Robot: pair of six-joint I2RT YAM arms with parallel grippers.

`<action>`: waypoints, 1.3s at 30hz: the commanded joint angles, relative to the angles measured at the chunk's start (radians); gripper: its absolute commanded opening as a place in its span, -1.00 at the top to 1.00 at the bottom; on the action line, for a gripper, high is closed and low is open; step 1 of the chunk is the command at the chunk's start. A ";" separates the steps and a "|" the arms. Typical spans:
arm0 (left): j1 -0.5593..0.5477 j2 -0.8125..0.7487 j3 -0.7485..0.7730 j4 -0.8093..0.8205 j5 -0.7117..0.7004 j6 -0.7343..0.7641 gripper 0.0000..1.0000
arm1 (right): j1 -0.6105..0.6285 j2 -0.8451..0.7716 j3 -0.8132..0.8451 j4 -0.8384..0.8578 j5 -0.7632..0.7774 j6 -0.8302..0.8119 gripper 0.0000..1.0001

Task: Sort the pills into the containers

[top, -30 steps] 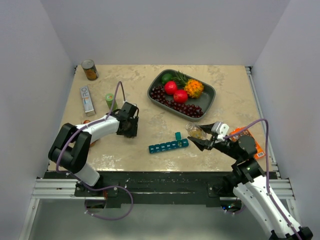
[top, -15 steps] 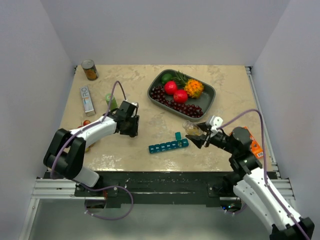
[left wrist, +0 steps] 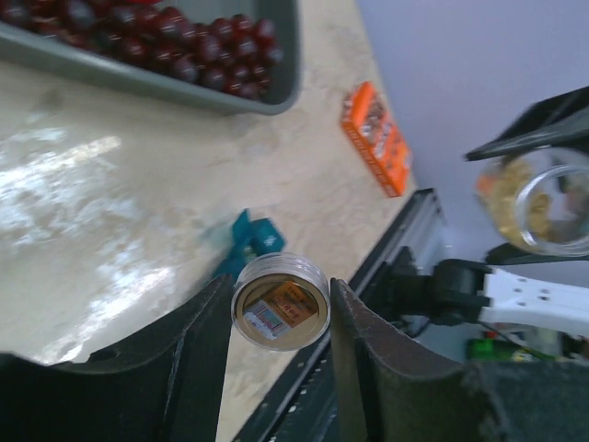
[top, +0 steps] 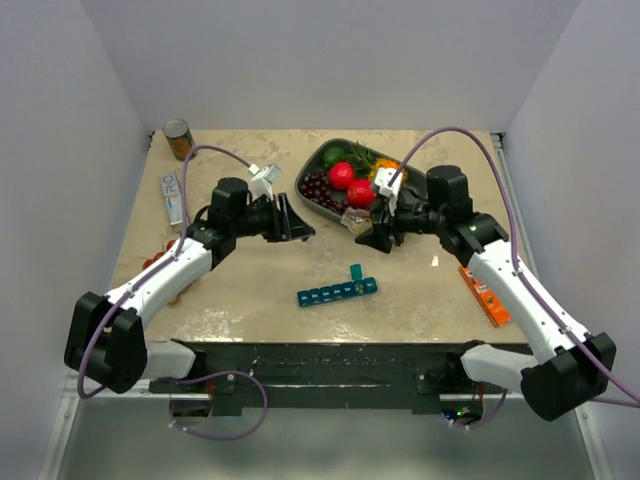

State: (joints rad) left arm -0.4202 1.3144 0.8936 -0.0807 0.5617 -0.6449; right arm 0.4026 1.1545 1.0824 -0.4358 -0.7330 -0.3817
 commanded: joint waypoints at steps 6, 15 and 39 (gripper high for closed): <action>0.009 -0.050 -0.028 0.506 0.270 -0.375 1.00 | -0.005 -0.030 0.033 -0.012 -0.141 -0.043 1.00; -0.029 -0.035 -0.051 0.666 0.294 -0.512 1.00 | 0.011 -0.033 0.017 0.045 -0.171 0.012 1.00; -0.114 0.017 -0.039 0.751 0.306 -0.562 1.00 | 0.051 -0.018 -0.010 0.091 -0.186 0.073 1.00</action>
State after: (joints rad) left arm -0.5190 1.3285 0.8478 0.6121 0.8532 -1.1938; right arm 0.4454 1.1378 1.0710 -0.3954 -0.8864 -0.3305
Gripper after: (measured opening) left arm 0.471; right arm 0.557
